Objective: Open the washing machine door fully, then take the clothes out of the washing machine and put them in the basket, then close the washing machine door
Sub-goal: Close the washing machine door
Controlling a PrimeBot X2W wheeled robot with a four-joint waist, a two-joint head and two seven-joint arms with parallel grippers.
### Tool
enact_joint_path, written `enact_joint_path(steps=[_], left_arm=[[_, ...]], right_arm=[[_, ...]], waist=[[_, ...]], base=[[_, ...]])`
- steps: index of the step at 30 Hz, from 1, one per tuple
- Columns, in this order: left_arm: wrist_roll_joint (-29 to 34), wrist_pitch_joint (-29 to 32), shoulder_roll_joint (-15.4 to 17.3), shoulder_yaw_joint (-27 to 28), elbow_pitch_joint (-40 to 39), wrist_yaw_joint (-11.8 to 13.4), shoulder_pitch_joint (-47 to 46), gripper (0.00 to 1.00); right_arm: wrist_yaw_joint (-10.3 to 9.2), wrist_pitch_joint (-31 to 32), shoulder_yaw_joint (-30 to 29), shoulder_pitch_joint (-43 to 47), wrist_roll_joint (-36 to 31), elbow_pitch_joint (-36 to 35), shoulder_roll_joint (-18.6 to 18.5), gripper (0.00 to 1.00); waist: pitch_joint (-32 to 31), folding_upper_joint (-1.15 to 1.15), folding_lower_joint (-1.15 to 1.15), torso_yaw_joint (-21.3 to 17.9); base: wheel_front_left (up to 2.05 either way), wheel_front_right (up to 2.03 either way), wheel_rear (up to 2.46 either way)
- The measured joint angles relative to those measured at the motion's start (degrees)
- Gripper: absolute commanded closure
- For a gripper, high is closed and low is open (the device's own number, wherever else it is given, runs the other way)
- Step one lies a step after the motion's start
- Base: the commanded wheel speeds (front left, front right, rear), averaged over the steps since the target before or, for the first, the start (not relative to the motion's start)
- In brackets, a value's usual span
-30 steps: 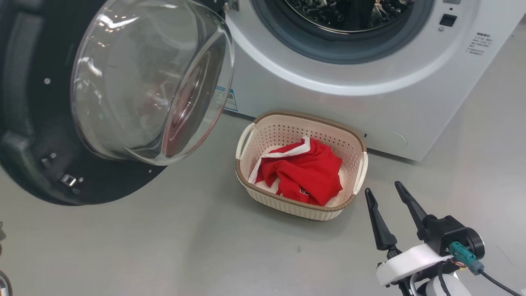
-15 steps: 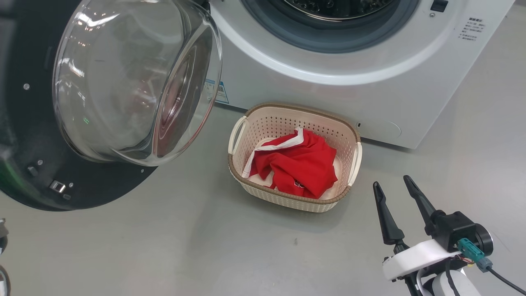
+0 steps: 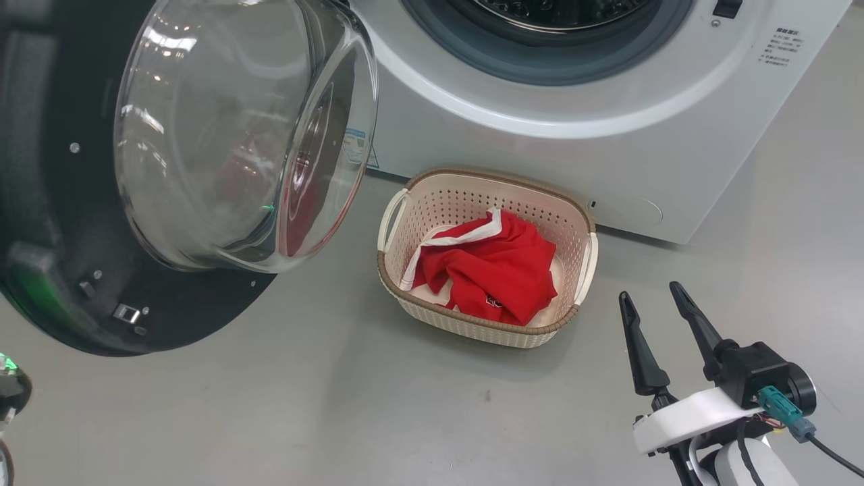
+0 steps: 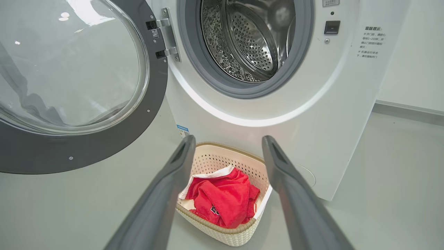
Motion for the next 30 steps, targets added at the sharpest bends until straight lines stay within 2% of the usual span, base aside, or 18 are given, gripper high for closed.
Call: enact_joint_path(steps=[12,21,30], left_arm=[[-2.60,8.56,0.80,-1.91,-2.86,-0.59,2.01,1.00],[-7.48,15.33,0.31,-2.89,-6.16,-1.02,5.25,1.00],[-7.56,19.47,0.32,-3.81,-10.39,-1.03,8.50,1.00]], right_arm=[[0.00,0.00,-0.09,-0.07,0.00,0.02,0.02,0.00],[0.00,0.00,0.25,-0.04,0.26,0.47,0.14,0.00],[0.01,0.00,0.77,-0.04,0.33,0.59,0.46,0.00]], waist=[[-0.90,0.00,0.00,-0.19],[-2.01,0.00,0.00,-1.10],[-2.59,0.00,0.00,-3.09]], base=[[0.00,0.00,0.00],[0.00,0.00,0.00],[0.00,0.00,0.00]])
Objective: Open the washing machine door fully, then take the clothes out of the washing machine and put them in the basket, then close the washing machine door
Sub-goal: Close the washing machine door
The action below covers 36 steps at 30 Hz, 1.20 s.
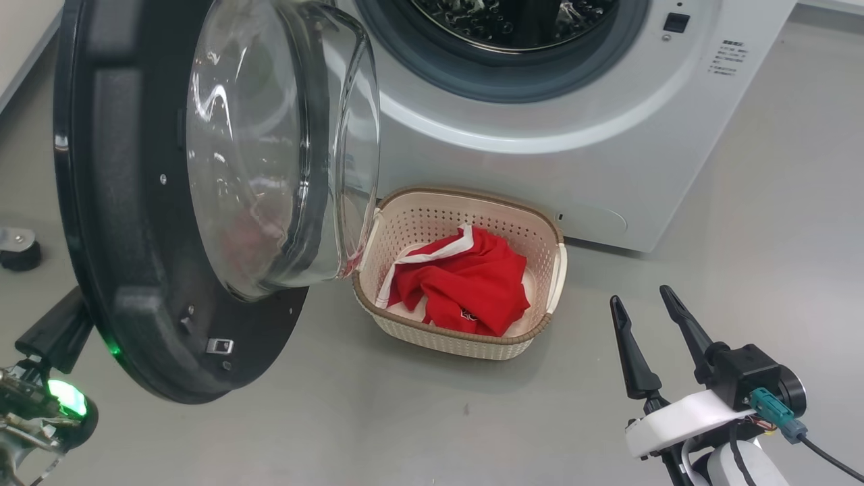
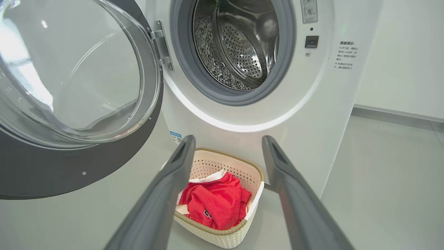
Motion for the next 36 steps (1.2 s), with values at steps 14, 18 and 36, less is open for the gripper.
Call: enact_joint_path(steps=[14,18,36], left_arm=[[-0.81,4.11,-0.99,-1.63,-6.64,-0.01,1.64,1.00],[-0.85,4.37,-1.11,-1.53,-7.20,-0.01,1.91,1.00],[-0.80,4.88,-1.14,-2.33,-11.00,-0.01,0.69,1.00]], right_arm=[[-0.01,0.00,0.49,-0.14,0.46,-0.09,0.46,0.00],[-0.01,0.00,0.67,-0.70,0.51,-0.24,0.55,0.00],[-0.09,0.00,0.99,-3.09,1.51,-1.41,0.87,0.00]], waist=[[0.23,0.00,0.00,-5.76],[0.51,0.00,0.00,-7.84],[4.39,0.00,0.00,-17.32]], base=[[0.00,0.00,0.00],[0.00,0.00,0.00],[0.00,0.00,0.00]])
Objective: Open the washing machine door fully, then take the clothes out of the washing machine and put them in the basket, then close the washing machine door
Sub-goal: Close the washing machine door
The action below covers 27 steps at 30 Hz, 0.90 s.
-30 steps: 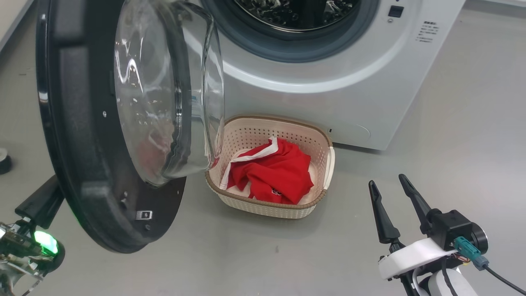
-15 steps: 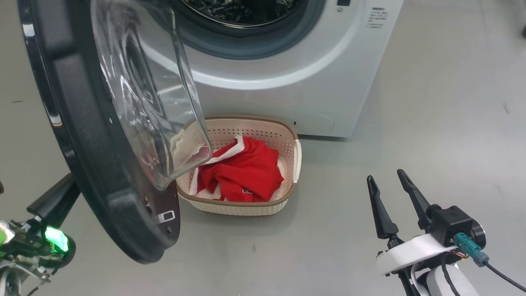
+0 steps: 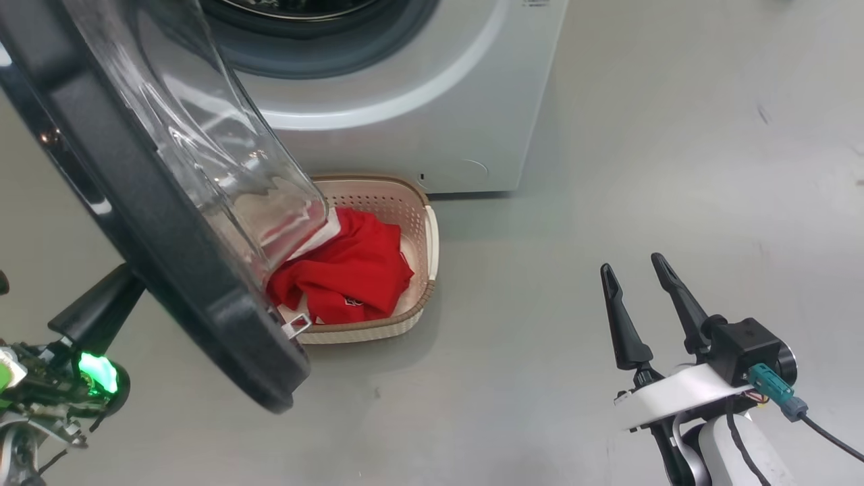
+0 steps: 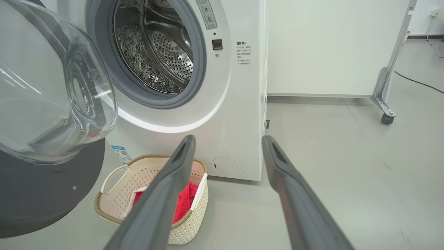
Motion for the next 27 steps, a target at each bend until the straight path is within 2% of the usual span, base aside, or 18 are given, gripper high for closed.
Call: enact_joint_path(steps=[20,27], left_arm=[[1.22,-2.37,-1.10,-1.44,-1.29,0.81,-9.87,1.00],[1.64,-3.36,-1.24,-1.79,0.08,1.86,-14.04,1.00]], right_arm=[[0.01,-0.01,0.24,-4.38,2.12,-1.58,0.37,0.00],[0.00,-0.01,0.80,-5.26,3.24,-1.83,0.38,0.00]], waist=[[7.79,0.00,0.00,-8.31],[9.97,0.00,0.00,-10.66]], base=[[0.00,0.00,0.00],[0.00,0.00,0.00]])
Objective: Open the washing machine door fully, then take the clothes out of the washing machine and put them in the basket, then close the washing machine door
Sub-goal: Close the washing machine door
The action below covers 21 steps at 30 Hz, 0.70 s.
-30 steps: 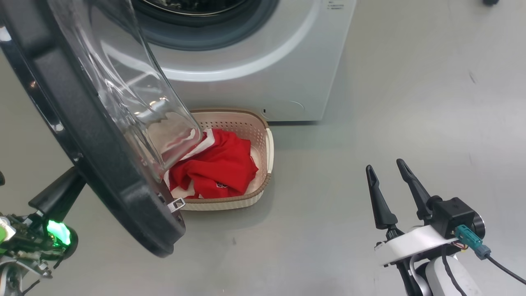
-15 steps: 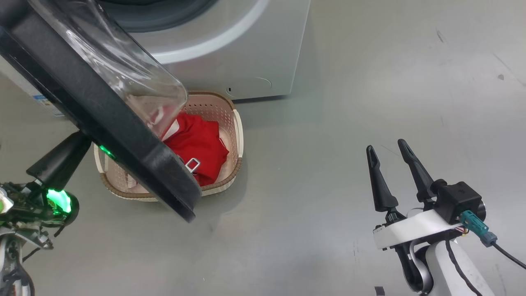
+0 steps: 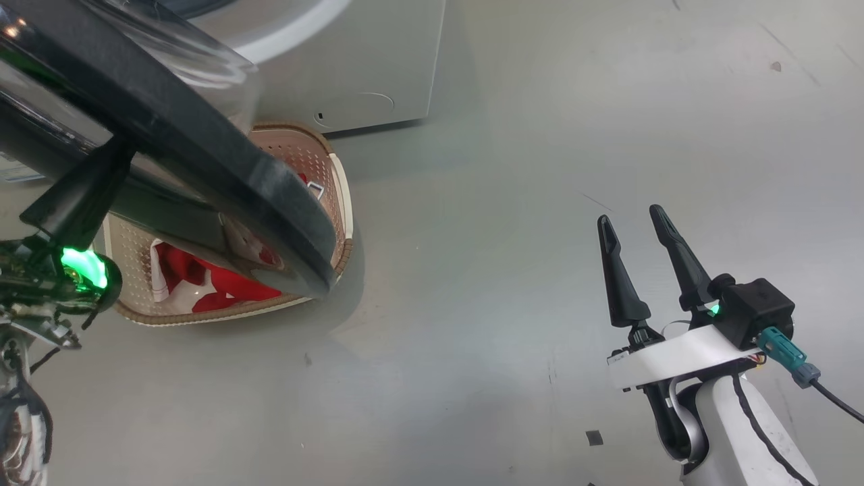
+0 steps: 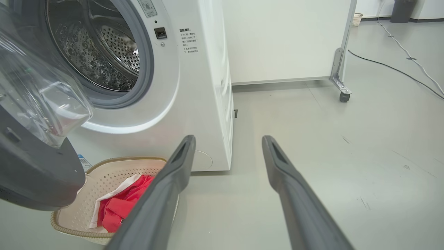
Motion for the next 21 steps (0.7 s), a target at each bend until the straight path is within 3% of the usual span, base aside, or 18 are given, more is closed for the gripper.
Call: enact_joint_path(steps=[21], left_arm=[[3.58,-3.12,0.63,-0.92,5.83,3.42,-13.84,1.00]], right_arm=[[-0.46,0.00,2.67,-2.96,3.25,-0.43,0.03,0.00]], waist=[[4.14,0.00,0.00,-5.04]], base=[[0.00,0.00,0.00]])
